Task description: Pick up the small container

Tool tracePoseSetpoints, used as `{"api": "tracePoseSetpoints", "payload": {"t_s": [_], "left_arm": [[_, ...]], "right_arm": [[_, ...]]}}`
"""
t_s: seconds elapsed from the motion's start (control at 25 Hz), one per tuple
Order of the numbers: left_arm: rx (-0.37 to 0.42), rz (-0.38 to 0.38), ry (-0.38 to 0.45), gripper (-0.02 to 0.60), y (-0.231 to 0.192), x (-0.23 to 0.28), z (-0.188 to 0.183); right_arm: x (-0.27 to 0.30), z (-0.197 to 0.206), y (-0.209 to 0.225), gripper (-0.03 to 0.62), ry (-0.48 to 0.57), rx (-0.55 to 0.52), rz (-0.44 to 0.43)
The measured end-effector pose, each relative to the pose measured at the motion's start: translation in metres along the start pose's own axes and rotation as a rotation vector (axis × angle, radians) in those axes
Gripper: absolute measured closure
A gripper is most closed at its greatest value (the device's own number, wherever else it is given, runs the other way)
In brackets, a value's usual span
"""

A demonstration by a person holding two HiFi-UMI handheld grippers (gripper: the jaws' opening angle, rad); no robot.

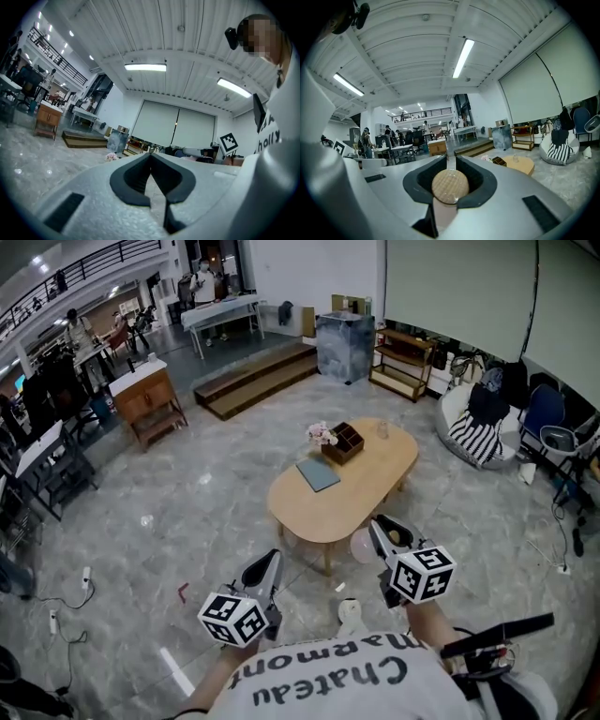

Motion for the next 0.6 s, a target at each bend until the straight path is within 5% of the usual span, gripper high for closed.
{"api": "tracePoseSetpoints", "payload": {"t_s": [0.6], "left_arm": [[-0.013,0.004,-0.001,0.568,0.015,-0.023,0.004]], "right_arm": [[-0.028,0.012,-0.008,0.526,-0.005,-0.011,0.03]]}}
Point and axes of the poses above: the fingertips, and each gripper's own axes: x forward along the fingers, y to its right, z out of its underside, the point moved 3 cm from there along -x, backward along the fingers, and after that the axes turned 13 degrees about x, right-handed, at the moved point
